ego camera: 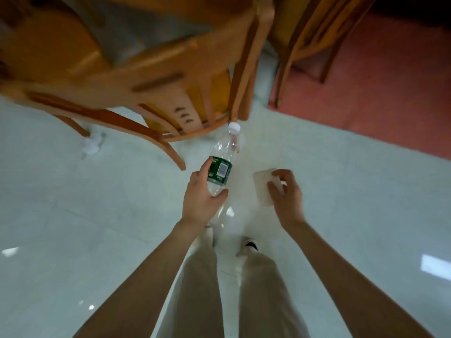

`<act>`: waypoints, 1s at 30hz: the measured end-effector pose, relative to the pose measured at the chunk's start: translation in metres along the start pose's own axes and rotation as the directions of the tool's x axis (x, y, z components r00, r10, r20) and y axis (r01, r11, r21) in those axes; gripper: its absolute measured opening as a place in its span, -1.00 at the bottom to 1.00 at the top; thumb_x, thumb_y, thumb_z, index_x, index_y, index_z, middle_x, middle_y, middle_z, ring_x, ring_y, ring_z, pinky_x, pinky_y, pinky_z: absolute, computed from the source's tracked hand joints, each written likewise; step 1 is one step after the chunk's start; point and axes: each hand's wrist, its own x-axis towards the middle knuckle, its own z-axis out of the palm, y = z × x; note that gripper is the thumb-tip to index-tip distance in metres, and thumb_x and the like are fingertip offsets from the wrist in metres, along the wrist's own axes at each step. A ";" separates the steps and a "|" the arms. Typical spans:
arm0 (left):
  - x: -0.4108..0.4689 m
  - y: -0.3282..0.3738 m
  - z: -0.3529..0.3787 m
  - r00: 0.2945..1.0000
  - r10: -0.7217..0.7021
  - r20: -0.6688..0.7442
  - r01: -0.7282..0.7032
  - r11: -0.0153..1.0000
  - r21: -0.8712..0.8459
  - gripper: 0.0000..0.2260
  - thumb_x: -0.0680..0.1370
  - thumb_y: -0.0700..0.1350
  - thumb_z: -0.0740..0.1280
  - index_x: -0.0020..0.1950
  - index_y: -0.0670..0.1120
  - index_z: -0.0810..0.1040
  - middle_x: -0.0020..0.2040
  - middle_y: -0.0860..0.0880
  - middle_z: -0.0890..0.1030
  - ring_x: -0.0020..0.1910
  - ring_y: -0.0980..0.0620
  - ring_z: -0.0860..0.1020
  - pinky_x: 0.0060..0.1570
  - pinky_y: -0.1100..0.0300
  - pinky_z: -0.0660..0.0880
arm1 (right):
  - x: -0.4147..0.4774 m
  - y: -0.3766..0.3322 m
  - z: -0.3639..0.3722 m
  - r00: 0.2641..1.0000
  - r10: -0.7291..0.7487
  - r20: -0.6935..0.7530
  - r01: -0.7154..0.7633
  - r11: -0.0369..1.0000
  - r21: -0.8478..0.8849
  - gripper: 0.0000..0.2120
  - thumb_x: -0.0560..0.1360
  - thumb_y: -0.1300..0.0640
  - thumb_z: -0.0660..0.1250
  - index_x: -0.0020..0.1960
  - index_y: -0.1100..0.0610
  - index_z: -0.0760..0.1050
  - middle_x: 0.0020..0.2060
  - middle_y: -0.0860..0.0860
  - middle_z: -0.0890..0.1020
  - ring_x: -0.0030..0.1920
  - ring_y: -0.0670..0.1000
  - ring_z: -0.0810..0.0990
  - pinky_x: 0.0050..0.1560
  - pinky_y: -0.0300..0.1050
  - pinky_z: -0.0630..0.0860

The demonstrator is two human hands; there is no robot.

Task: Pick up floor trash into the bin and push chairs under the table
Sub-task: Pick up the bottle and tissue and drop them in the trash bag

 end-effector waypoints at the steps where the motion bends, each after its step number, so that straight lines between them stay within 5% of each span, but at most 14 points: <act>1: -0.020 0.024 -0.016 0.999 0.009 -0.032 -0.009 1.000 -0.012 -0.26 0.41 -0.05 0.50 0.47 0.17 0.19 0.16 0.07 0.47 0.11 0.08 0.44 0.13 0.09 0.52 | -0.017 -0.024 -0.012 1.000 -0.022 0.016 0.022 1.000 -0.003 -0.74 0.51 0.32 0.33 0.03 -0.03 0.46 -0.05 0.04 0.60 -0.10 0.09 0.56 -0.22 -0.14 0.49; 8: -0.151 0.119 -0.128 0.947 0.021 -0.322 -0.025 1.000 -0.010 -0.24 0.39 -0.06 0.49 0.46 0.26 0.16 0.12 0.10 0.44 0.04 0.12 0.48 -0.01 0.28 0.43 | -0.111 -0.172 -0.052 0.936 -0.273 0.220 0.287 0.958 -0.031 -0.69 0.49 0.32 0.35 0.15 -0.01 0.50 0.10 -0.16 0.58 -0.10 -0.17 0.49 -0.05 -0.36 0.40; 13: -0.222 0.119 -0.202 0.839 -0.055 -0.541 0.036 0.998 -0.047 -0.24 0.38 -0.03 0.47 0.44 0.33 0.14 0.14 0.14 0.42 0.03 0.15 0.49 0.01 0.26 0.44 | -0.156 -0.243 -0.021 0.811 -0.420 0.407 0.438 0.897 0.055 -0.62 0.48 0.33 0.35 0.15 -0.08 0.48 0.11 -0.10 0.59 0.04 0.00 0.55 0.02 -0.07 0.52; 18: -0.295 0.076 -0.247 0.663 -0.197 -0.722 0.155 0.980 -0.125 -0.24 0.38 0.01 0.46 0.44 0.35 0.12 0.15 0.16 0.40 0.05 0.13 0.48 -0.01 0.24 0.46 | -0.209 -0.277 0.054 0.619 -0.512 0.596 0.553 0.823 0.132 -0.61 0.48 0.36 0.35 0.19 -0.02 0.48 0.20 -0.17 0.56 0.23 -0.12 0.50 0.29 -0.01 0.48; 23: -0.379 0.015 -0.270 0.500 -0.356 -0.790 0.267 0.931 -0.250 -0.26 0.41 0.07 0.44 0.45 0.37 0.10 0.14 0.17 0.40 0.04 0.19 0.48 -0.06 0.27 0.45 | -0.277 -0.266 0.139 0.448 -0.467 0.762 0.611 0.782 0.120 -0.56 0.46 0.34 0.35 0.20 -0.10 0.46 0.18 -0.22 0.54 0.14 -0.01 0.54 0.15 0.16 0.53; 30: -0.496 -0.094 -0.324 0.330 -0.439 -0.836 0.410 0.864 -0.291 -0.24 0.41 0.05 0.45 0.47 0.33 0.10 0.12 0.14 0.40 0.01 0.15 0.48 -0.12 0.31 0.39 | -0.405 -0.246 0.279 0.250 -0.392 0.885 0.652 0.744 0.145 -0.54 0.42 0.38 0.31 0.20 -0.04 0.46 0.18 -0.05 0.57 0.01 -0.01 0.49 0.01 -0.16 0.41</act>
